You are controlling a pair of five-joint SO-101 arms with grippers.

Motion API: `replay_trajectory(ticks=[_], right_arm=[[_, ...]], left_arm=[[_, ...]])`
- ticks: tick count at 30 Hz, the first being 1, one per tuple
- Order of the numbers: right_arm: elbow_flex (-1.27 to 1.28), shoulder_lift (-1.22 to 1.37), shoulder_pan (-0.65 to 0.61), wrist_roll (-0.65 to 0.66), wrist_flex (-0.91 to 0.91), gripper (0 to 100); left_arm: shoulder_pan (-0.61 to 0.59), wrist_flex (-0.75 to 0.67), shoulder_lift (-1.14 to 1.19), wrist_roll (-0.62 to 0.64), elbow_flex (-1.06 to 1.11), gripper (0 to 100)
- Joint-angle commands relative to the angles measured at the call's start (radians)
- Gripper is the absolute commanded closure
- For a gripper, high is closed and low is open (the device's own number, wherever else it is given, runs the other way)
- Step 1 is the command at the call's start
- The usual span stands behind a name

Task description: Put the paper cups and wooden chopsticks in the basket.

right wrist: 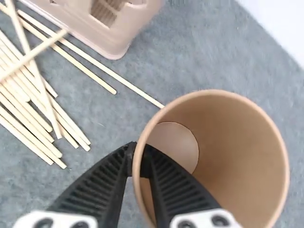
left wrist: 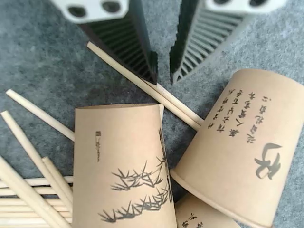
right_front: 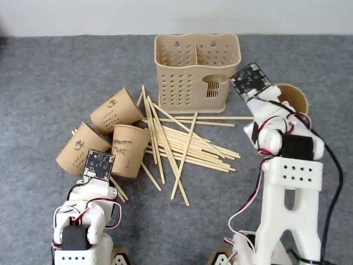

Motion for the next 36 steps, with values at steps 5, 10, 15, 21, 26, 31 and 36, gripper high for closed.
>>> replay_trajectory(ticks=[5, 10, 15, 21, 26, 31, 36], right_arm=[[0.11, 0.062, -0.004, -0.074, -0.182, 98.9], [0.146, 0.166, -0.002, -0.094, -0.272, 98.9], [0.144, 0.239, -0.001, -0.094, -0.278, 98.9], [0.143, 0.268, 0.031, -0.106, -0.24, 95.2], [0.078, 0.203, 0.028, -0.192, -0.108, 78.0], [-0.012, 0.07, -0.03, -0.247, 0.031, 76.8], [-0.084, -0.007, -0.22, -0.249, 0.165, 76.8]], left_arm=[[-0.006, 0.003, -0.015, -0.015, -0.035, 95], [-0.006, 0.003, -0.015, -0.015, -0.035, 95], [-0.006, 0.003, -0.015, -0.015, -0.035, 95], [-0.006, 0.002, -0.015, -0.015, -0.035, 95], [-0.003, 0.002, -0.015, -0.015, -0.035, 95], [-0.005, 0.002, -0.015, -0.015, -0.035, 95], [-0.006, -0.002, -0.015, -0.015, -0.035, 95]])
